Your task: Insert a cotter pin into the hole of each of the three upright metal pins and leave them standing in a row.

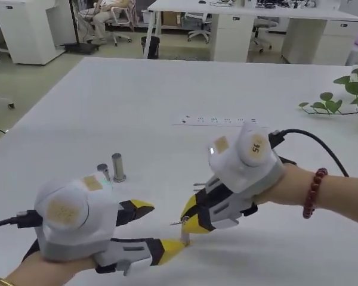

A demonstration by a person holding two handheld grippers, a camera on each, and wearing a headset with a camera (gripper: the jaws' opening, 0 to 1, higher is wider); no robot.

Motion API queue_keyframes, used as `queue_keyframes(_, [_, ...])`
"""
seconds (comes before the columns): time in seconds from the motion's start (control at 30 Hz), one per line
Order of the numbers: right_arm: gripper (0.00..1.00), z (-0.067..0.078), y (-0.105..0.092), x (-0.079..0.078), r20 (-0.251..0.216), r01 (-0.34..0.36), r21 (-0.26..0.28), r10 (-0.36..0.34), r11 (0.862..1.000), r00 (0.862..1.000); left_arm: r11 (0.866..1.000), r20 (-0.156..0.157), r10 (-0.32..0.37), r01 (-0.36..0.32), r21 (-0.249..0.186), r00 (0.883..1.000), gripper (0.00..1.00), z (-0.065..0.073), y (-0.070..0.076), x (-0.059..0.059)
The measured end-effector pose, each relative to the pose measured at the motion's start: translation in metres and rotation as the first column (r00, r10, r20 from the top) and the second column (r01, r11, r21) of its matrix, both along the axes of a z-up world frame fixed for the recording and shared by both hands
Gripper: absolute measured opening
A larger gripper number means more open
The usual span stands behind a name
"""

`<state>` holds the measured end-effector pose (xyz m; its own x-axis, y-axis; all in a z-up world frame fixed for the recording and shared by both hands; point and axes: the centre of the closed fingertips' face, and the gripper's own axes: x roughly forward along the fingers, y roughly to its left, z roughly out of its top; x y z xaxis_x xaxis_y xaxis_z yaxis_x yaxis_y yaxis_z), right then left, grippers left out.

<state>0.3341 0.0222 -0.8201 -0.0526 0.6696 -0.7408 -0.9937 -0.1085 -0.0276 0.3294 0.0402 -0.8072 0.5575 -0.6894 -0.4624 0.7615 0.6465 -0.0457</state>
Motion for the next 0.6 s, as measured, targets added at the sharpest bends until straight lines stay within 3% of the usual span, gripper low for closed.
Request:
queue_keyframes(0.3, [0.10,0.000,0.003,0.002,-0.037,0.081,0.010,-0.081,0.997,0.996,0.999,0.033,0.046,-0.046,0.012,0.998,0.51,0.010,0.015,-0.006])
queue_keyframes(0.4, [0.10,0.001,0.005,0.002,-0.027,0.087,0.010,-0.086,0.996,0.996,0.997,0.043,0.075,-0.076,0.001,0.996,0.51,0.015,0.021,-0.007])
queue_keyframes(0.47, [0.10,0.002,0.007,0.004,-0.026,0.097,0.017,-0.097,0.995,0.995,0.994,0.040,0.105,-0.103,-0.031,0.994,0.52,0.017,0.026,-0.006])
queue_keyframes(0.6, [0.10,0.005,0.012,0.010,-0.026,0.123,0.023,-0.122,0.992,0.992,0.992,0.030,0.125,-0.124,-0.032,0.992,0.53,0.015,0.032,-0.008])
